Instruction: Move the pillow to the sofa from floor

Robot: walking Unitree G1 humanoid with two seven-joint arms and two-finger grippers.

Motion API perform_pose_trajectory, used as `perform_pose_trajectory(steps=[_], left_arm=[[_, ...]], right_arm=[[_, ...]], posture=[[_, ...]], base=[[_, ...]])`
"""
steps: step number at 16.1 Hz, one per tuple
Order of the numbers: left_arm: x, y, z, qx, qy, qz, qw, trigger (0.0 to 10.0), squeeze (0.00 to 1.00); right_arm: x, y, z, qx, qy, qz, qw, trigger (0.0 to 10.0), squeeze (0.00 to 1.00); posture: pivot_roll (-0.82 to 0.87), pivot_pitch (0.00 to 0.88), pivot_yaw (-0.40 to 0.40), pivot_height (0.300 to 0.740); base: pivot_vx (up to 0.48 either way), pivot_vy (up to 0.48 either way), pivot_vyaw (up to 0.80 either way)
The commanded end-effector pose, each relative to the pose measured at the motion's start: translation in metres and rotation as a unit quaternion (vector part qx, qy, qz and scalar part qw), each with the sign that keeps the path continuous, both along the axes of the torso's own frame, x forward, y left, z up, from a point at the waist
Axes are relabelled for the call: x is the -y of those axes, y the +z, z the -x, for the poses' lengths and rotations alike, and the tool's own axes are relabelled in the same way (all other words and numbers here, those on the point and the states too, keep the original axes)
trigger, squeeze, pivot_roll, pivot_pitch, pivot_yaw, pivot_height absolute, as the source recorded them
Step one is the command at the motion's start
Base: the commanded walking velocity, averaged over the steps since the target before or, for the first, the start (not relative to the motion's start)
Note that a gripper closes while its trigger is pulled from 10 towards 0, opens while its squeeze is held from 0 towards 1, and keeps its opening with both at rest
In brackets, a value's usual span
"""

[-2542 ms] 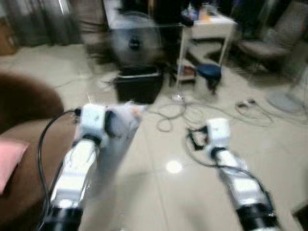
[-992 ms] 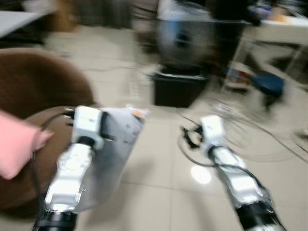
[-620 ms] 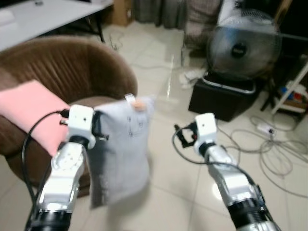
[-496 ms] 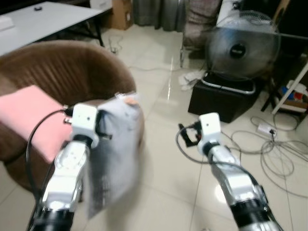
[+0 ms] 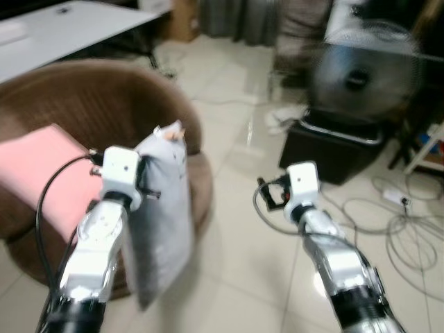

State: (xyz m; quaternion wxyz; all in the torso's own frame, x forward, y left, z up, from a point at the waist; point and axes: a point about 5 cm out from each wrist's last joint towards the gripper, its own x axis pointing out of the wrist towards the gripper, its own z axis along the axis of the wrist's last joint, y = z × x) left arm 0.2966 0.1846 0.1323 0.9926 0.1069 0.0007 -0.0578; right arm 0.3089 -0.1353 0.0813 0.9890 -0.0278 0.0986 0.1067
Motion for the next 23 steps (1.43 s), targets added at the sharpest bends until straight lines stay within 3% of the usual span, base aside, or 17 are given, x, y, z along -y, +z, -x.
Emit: perform_pose_trajectory(steps=[1,10,17,23], left_arm=[[0.0003,0.0160,-0.0027,0.036,-0.007,-0.007,0.999,10.0,0.00],[0.0007,0.0167,-0.0039,0.038,-0.010,-0.008,0.999,10.0,0.00],[-0.0007,0.0193,-0.0044,0.042,-0.011,-0.013,0.999,10.0,0.00],[0.0016,0.0200,-0.0062,0.044,-0.019,-0.014,0.999,10.0,0.00]], right_arm=[[0.0011,0.0024,-0.0016,0.005,-0.004,-0.005,1.000,10.0,0.00],[-0.0025,0.0038,-0.0018,0.014,0.011,0.011,1.000,10.0,0.00],[-0.0039,0.0040,-0.0034,0.015,0.011,0.012,1.000,10.0,0.00],[0.0001,0.0048,-0.0052,0.020,-0.001,0.012,1.000,10.0,0.00]], posture=[[0.15,0.000,0.019,0.740],[0.15,0.000,0.022,0.740],[0.16,0.000,0.022,0.740],[0.15,0.000,0.028,0.740]], base=[[0.379,0.000,0.00],[0.384,0.000,0.00],[0.393,0.000,0.72],[0.394,0.000,0.00]])
